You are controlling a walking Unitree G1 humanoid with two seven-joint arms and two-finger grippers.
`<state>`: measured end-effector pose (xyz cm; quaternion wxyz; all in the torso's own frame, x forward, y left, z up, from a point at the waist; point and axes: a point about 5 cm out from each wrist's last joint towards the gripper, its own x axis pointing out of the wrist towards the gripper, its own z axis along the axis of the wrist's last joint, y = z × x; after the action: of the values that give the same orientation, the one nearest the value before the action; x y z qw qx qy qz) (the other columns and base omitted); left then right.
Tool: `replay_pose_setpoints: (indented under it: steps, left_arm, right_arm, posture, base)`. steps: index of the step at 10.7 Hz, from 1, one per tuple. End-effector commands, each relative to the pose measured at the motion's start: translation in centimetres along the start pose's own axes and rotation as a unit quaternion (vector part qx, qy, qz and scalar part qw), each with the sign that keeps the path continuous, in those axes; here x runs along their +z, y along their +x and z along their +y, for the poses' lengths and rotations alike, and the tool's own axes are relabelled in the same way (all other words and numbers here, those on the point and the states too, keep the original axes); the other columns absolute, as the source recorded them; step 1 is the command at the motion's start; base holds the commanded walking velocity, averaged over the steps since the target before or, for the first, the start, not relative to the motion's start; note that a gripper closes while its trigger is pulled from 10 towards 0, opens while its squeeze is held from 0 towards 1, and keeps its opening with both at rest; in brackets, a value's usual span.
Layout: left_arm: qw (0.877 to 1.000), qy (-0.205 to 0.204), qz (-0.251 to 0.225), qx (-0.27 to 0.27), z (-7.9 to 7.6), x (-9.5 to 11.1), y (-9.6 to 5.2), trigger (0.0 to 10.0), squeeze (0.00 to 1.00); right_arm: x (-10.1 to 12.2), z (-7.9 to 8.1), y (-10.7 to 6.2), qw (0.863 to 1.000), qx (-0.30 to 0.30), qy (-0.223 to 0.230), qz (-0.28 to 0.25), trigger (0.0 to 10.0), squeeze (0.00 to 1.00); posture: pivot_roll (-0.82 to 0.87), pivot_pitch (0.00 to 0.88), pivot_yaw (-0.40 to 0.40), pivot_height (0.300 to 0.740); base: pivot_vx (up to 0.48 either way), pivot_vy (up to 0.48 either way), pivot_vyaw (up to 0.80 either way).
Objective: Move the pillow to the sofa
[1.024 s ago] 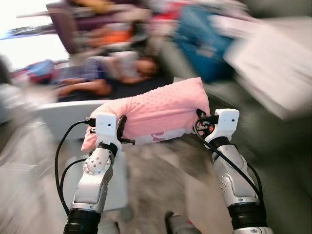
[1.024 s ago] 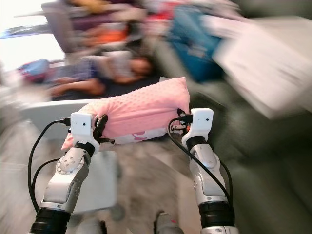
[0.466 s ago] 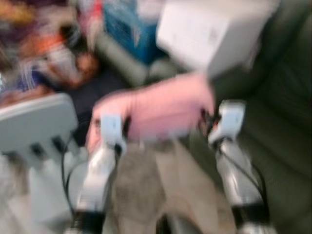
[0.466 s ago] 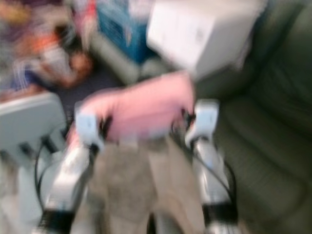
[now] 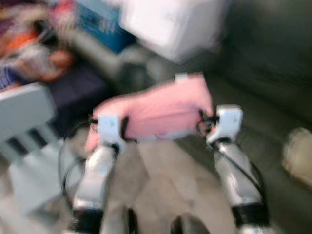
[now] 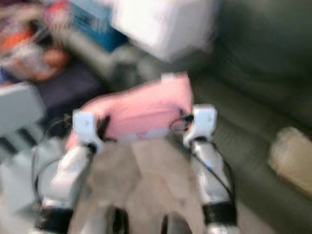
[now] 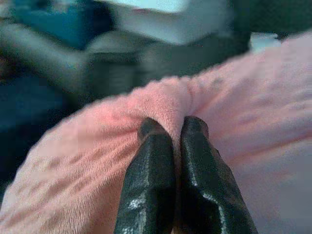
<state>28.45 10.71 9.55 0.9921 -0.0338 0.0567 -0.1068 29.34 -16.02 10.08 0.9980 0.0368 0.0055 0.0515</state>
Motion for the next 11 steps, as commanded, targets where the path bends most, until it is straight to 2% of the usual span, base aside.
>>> replay_pose_setpoints:
  steps: [1,7,9,10,11]
  left_arm:
    - [1.000,0.006,-0.004,0.007,0.66,0.26,0.01,10.0,0.00]
    - [0.999,0.004,-0.033,-0.024,1.03,1.23,0.47,10.0,0.00]
    - [0.999,0.004,-0.034,-0.033,0.78,1.15,0.39,10.0,0.00]
    - [0.999,0.007,-0.034,-0.032,1.02,0.96,0.23,10.0,0.00]
    - [0.999,0.004,-0.030,-0.025,1.66,0.61,0.08,10.0,0.00]
  right_arm:
    - [0.49,0.24,0.13,1.000,0.000,0.001,-0.011,10.0,0.00]
    - [0.41,0.36,0.14,1.000,-0.004,0.002,-0.012,10.0,0.00]
    - [0.28,0.44,-0.06,1.000,-0.004,0.002,-0.011,10.0,0.00]
    - [0.18,0.39,-0.17,1.000,-0.005,0.001,-0.009,10.0,0.00]
    - [0.02,0.21,-0.38,1.000,-0.008,-0.001,-0.006,10.0,0.00]
  posture:
    - [-0.07,0.041,-0.024,0.740]
    - [-0.07,0.047,-0.013,0.740]
    - [-0.07,0.053,-0.011,0.740]
    - [-0.07,0.056,-0.011,0.740]
    - [-0.07,0.063,-0.013,0.740]
  base:
    - [0.000,0.000,-0.80]
    - [0.000,0.000,-0.79]
    - [0.000,0.000,0.00]
    - [0.000,0.000,0.00]
    - [0.000,0.330,-0.80]
